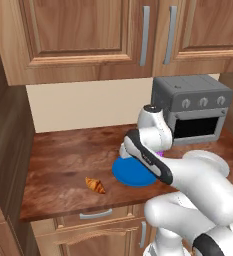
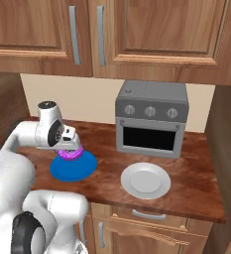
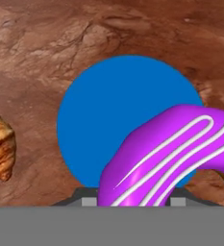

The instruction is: Place the pastries on the plates.

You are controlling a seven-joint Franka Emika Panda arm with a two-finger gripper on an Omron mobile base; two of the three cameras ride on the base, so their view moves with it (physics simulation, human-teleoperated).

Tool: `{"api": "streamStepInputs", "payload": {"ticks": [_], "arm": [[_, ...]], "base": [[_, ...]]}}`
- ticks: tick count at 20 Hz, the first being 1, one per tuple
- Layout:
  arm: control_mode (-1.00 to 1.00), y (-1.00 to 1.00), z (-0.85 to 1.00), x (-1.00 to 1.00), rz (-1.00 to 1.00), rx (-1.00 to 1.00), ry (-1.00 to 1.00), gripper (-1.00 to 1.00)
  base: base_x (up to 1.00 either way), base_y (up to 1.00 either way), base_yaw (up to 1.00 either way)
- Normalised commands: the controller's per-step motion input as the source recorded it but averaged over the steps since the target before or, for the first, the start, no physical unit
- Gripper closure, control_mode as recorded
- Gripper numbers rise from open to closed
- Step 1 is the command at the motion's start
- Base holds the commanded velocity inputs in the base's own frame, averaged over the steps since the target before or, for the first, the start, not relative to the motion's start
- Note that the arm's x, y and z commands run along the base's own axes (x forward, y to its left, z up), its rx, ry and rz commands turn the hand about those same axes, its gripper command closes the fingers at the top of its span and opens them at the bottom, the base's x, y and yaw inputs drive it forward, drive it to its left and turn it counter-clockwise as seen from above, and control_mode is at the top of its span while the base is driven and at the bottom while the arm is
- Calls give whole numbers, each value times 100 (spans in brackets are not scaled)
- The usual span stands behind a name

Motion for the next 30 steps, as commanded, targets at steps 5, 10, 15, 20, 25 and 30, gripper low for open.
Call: {"api": "streamStepInputs", "payload": {"ticks": [5,10,15,20,25,30], "arm": [[-100,-72,1,-30,-1,0,0,100],[-100,-75,7,-5,-1,0,0,100],[-100,-80,2,0,0,2,1,100],[-100,-69,5,0,0,1,4,100],[-100,-85,4,0,0,5,8,100],[-100,-61,0,13,0,2,1,100]], "base": [[0,0,0],[0,0,0],[0,0,0],[0,0,0],[0,0,0],[0,0,0]]}}
